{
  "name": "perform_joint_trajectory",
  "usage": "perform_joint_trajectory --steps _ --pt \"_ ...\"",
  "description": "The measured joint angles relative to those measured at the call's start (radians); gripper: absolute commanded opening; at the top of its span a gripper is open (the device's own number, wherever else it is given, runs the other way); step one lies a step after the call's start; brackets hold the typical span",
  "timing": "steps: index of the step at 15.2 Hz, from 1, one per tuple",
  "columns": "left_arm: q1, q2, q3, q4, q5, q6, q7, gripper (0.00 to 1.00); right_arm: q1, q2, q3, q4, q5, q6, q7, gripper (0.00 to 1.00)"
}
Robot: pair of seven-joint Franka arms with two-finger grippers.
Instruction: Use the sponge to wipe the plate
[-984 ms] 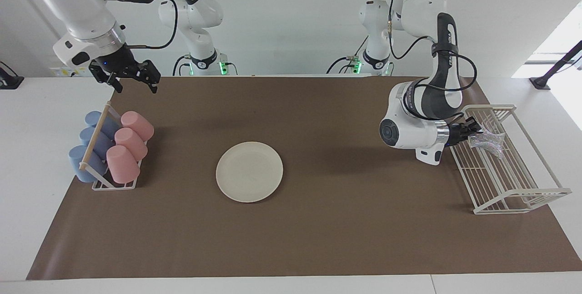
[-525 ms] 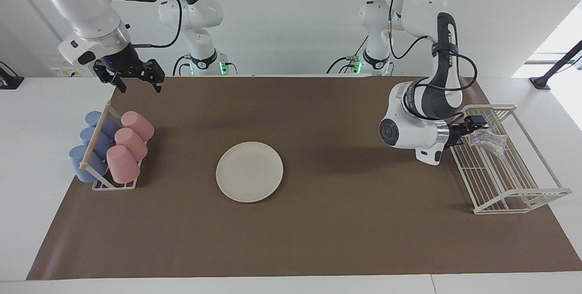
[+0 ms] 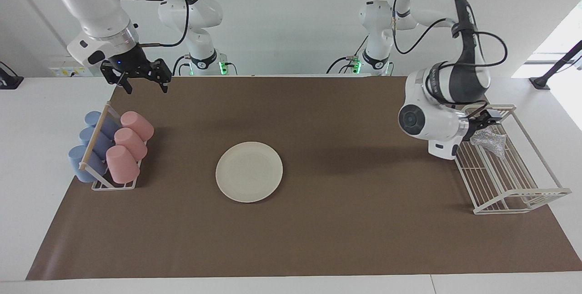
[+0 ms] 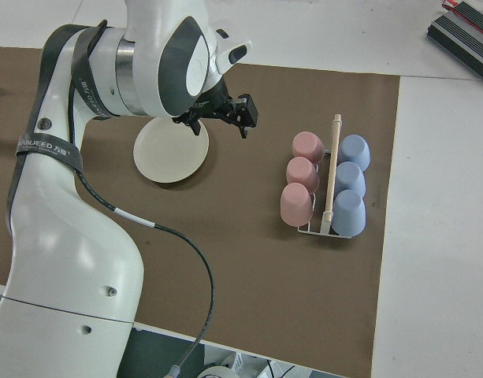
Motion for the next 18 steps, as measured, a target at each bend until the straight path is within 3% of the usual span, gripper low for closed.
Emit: perform_joint_trajectory --steps 4,12,18 --pt "0.056 -0.137 0.004 0.071 -0.253 0.001 0.121 1.00 0.000 0.000 0.000 0.000 0.000 0.000 -0.002 1.00" --pt "0.193 -0.336 0.014 0.060 -0.818 0.002 0.264 1.00 0.000 -0.001 0.000 0.000 0.000 0.000 -0.003 1.00" --pt "0.185 -0.361 0.007 -0.020 -0.890 0.044 0.264 1.00 -0.002 -0.001 -0.003 0.000 0.000 0.001 -0.002 1.00"
